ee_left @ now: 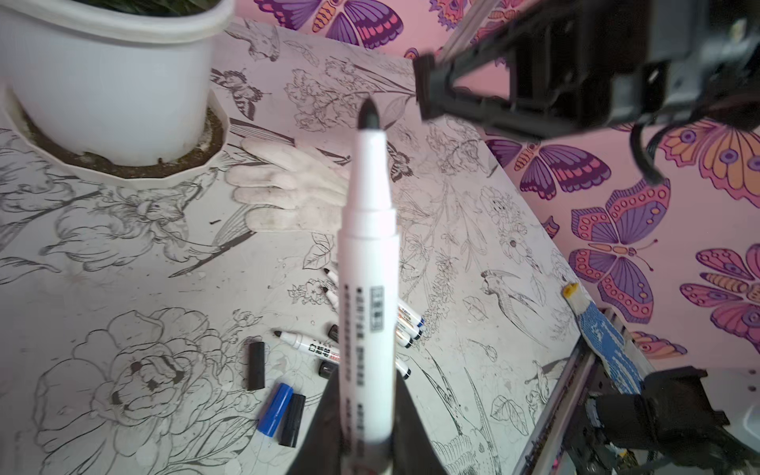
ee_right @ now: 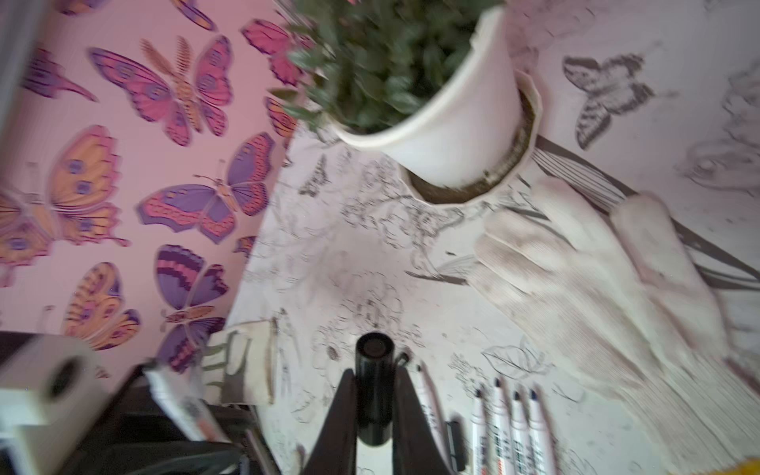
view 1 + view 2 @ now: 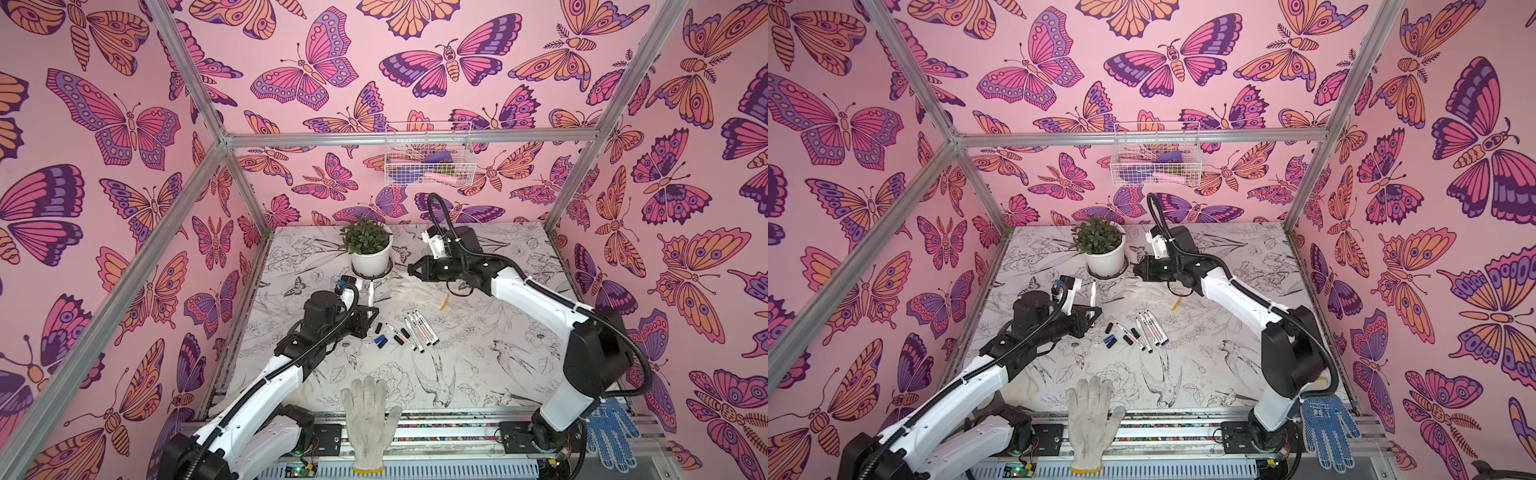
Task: Insert pens into pen caps
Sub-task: Pick up the pen cap from the center of the table, then put on the pen cap to the pen.
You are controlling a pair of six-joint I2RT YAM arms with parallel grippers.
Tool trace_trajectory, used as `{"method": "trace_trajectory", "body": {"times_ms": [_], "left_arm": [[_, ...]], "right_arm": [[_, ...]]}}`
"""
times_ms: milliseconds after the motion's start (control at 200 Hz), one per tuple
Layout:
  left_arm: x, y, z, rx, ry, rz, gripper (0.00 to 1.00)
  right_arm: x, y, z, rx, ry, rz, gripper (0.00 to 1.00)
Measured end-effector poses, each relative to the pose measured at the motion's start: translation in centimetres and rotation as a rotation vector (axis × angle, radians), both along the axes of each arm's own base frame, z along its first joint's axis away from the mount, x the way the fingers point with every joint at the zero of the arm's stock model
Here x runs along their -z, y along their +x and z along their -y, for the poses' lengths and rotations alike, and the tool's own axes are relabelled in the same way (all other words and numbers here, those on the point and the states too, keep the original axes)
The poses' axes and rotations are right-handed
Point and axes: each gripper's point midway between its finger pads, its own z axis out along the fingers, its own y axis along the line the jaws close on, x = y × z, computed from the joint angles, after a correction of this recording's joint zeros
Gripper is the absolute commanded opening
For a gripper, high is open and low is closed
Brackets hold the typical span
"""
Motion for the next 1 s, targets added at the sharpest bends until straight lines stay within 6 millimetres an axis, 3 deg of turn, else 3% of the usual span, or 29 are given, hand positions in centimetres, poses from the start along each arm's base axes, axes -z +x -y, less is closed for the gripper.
{"method": "trace_trajectory", "body": {"times_ms": [100, 511, 1001], "left_arm": [[0.3, -0.6, 1.4, 0.055, 0.000, -0.011, 0.00], [0.1, -0.5, 3.1, 0.098, -0.010, 0.002, 0.00], [-1.1, 0.9, 3.5, 0.078, -0.024, 0.049, 0.00]], "right_arm": [[-2.0, -0.5, -1.6, -0.045, 0.129, 0.022, 0.00], [-3.4, -2.7, -4.0, -0.192, 0.328, -0.043, 0.00], [-2.5, -4.7, -4.7, -0.273, 0.303, -0.076, 0.00]]}}
